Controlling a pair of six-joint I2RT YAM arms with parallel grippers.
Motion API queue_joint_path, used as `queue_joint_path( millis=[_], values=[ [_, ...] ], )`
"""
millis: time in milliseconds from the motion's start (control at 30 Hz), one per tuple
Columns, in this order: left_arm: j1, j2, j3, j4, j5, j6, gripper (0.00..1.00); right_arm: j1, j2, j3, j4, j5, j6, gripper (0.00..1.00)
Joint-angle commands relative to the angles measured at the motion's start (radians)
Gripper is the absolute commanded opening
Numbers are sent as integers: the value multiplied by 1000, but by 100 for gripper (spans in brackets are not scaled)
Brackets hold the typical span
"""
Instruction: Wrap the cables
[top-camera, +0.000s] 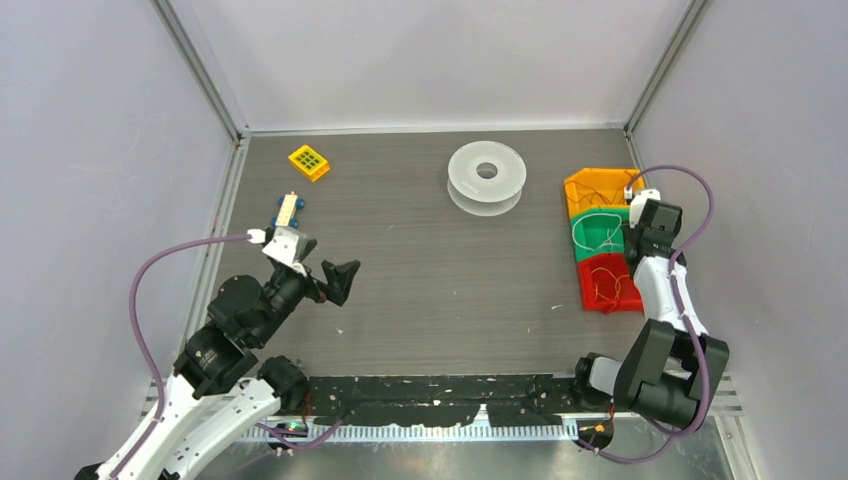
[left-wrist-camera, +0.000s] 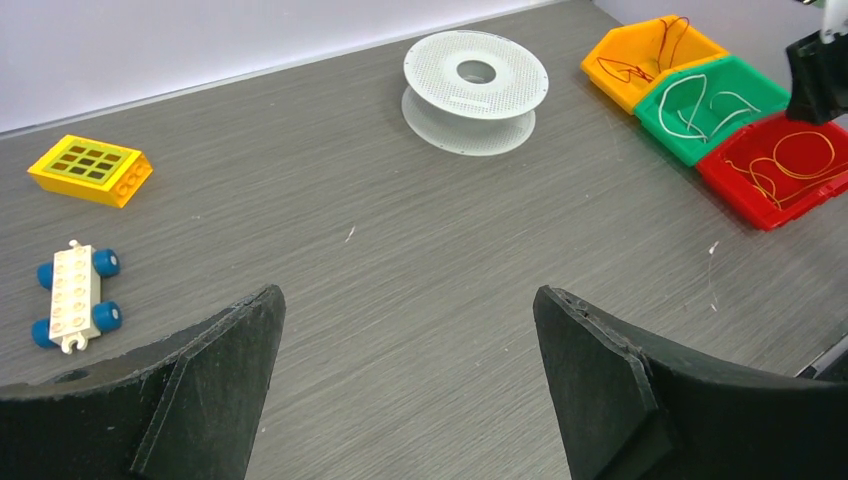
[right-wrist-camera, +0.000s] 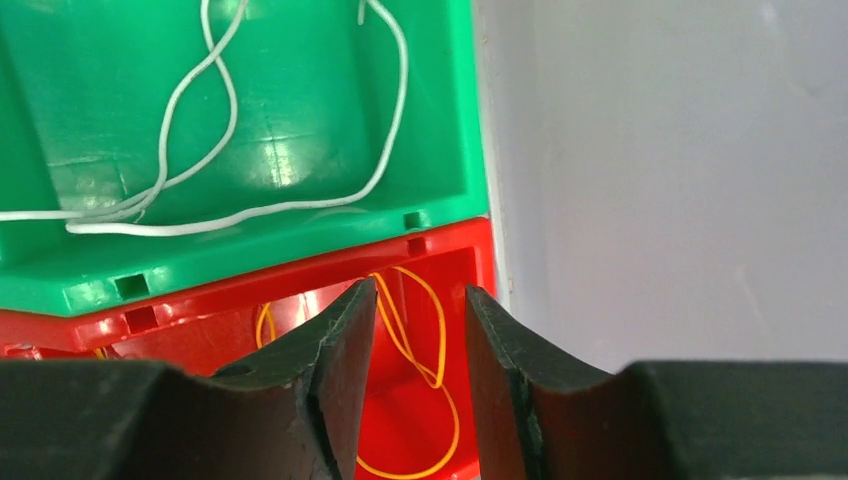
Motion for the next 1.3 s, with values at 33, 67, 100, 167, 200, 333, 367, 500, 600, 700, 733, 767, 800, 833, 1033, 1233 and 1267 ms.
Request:
queue_joint_path(
  millis=[33, 67, 100, 167, 200, 333, 367, 500, 600, 700, 733, 767, 800, 833, 1033, 1233, 1267],
  values=[
    [-15, 12, 22, 22, -12, 10, 97, 1, 97, 37, -2, 36, 20, 43],
    [-15, 13, 25, 19, -13, 11, 96, 1, 105, 45, 1, 58, -1, 43],
    [-15, 12, 25, 17, -14, 12, 96, 1, 116, 46, 4, 70, -15, 43],
    [-15, 9, 23, 21, -15, 12, 96, 1, 122, 46, 14, 85, -38, 42],
    [-16, 9, 22, 24, -19, 13, 96, 1, 123, 46, 17, 87, -37, 42],
    [-16, 10, 23, 22, -26, 15, 96, 1, 132, 50, 7, 96, -29, 39],
    [-15, 10, 24, 23, -26, 16, 96, 1, 130, 47, 3, 111, -25, 39],
    [-16, 12, 26, 23, -24, 16, 96, 1, 108, 23, 18, 138, -24, 39],
    [-16, 8, 24, 20, -24, 16, 96, 1, 107, 20, 22, 167, -37, 38],
    [-16, 0, 21, 22, -27, 16, 96, 1, 109, 23, 11, 161, -31, 38],
    [-16, -3, 19, 21, -30, 16, 96, 1, 115, 25, 5, 158, -30, 38],
    [-16, -4, 19, 21, -34, 18, 96, 1, 120, 27, -3, 160, -25, 38],
    [-16, -4, 18, 22, -36, 18, 96, 1, 128, 29, -8, 164, -21, 37],
    [-16, -4, 18, 23, -37, 18, 96, 1, 131, 31, -10, 169, -21, 37],
    [-16, 1, 21, 23, -33, 18, 96, 1, 151, 20, -7, 173, -17, 37],
    [-16, -1, 21, 25, -35, 18, 96, 5, 175, 16, -12, 172, -4, 35],
    [-16, -1, 22, 24, -34, 17, 96, 6, 175, 18, -11, 181, -7, 35]
  ],
)
